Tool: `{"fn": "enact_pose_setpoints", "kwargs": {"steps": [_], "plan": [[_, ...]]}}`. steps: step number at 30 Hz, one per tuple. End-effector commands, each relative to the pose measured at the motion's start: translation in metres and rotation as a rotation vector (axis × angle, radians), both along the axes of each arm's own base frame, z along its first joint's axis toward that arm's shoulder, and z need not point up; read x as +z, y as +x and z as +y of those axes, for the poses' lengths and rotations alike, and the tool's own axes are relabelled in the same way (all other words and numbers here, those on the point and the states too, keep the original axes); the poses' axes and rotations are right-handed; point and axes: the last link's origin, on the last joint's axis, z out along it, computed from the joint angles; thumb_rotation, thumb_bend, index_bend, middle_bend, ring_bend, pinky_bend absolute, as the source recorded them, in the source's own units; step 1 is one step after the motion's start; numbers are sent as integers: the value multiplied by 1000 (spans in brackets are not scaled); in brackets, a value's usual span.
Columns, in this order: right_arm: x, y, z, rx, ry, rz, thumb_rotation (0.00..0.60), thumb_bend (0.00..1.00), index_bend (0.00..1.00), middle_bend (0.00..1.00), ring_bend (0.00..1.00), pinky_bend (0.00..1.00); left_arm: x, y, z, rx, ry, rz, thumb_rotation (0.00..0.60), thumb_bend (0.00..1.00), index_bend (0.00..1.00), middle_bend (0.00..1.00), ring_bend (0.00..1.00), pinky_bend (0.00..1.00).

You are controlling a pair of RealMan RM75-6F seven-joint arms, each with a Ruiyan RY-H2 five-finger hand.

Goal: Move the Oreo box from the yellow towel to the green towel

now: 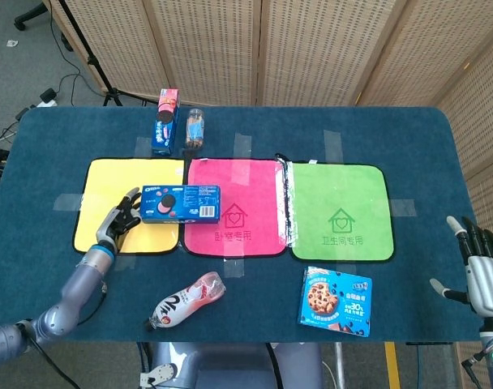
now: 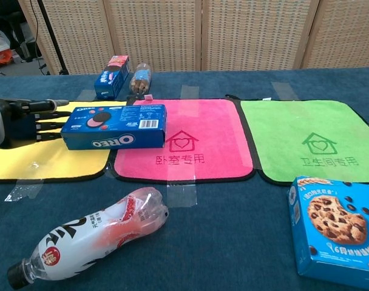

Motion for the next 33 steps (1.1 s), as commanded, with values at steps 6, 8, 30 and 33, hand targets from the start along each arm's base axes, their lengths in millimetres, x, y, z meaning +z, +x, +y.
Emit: {"fn": "enact_pose_setpoints", "kwargs": {"steps": [6,8,30,33], "plan": [[1,-2,-2,-5,5,-6,600,0,0,0,0,0,-25,49,7,-76,-27,44,600,865,0,0,0,0],[1,-2,-2,-6,6,-6,600,0,0,0,0,0,-30,58,7,-98,-43,58,600,865,0,0,0,0],[4,-5,-5,-21,2,-24,600,0,0,0,0,0,-91,154,5,-267,-116,72,600,837,0,0,0,0],[5,-7,-6,-27,3,-27,600,0,0,0,0,0,-89,156,4,-264,-77,77,600,817,0,0,0,0]]}}
